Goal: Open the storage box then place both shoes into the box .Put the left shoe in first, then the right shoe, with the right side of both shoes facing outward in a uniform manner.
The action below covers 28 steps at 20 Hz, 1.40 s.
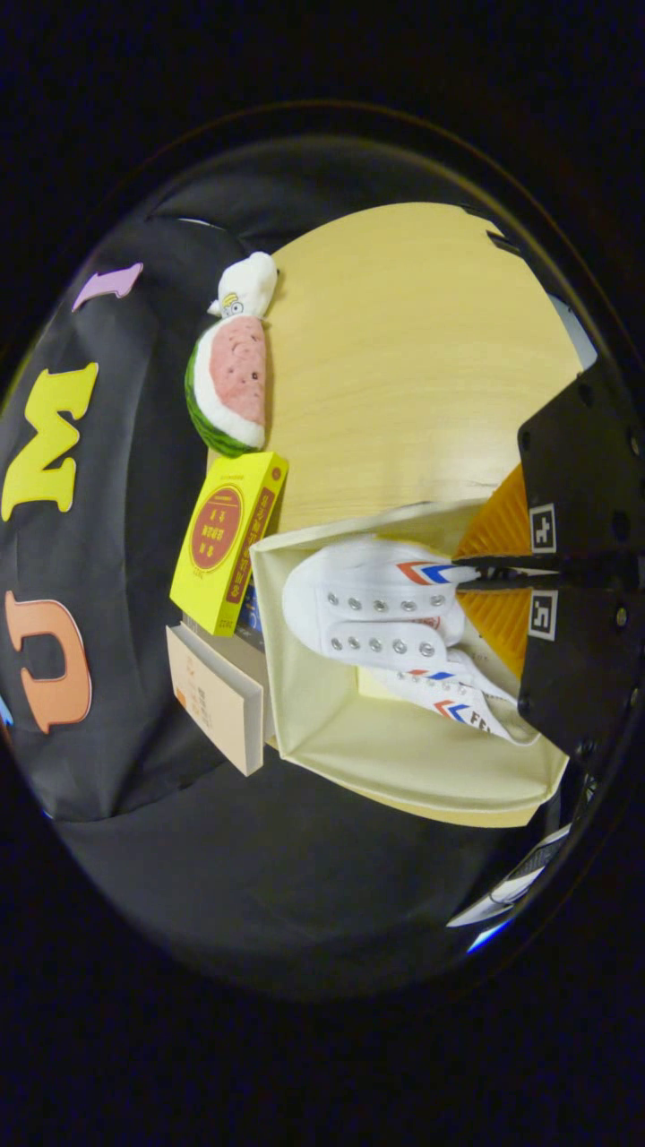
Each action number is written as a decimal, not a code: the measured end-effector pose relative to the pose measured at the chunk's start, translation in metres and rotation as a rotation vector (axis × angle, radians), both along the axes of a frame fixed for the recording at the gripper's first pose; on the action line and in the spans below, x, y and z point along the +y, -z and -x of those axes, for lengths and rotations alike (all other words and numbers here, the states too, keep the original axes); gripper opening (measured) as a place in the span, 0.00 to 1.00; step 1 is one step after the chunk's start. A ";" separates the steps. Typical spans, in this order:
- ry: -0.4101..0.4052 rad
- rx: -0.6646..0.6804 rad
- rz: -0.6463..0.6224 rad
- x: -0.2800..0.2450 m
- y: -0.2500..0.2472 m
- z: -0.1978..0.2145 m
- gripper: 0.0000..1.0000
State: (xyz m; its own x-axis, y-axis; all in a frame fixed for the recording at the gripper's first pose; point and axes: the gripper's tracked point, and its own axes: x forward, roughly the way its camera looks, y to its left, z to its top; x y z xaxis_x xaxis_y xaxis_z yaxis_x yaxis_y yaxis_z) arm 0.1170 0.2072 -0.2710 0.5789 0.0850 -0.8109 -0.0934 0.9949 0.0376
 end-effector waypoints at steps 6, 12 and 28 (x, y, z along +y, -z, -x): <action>0.001 0.001 0.025 0.004 0.002 0.003 0.10; -0.063 -0.094 0.025 0.010 -0.040 0.007 0.44; -0.095 -0.578 0.014 -0.072 -0.213 0.054 0.96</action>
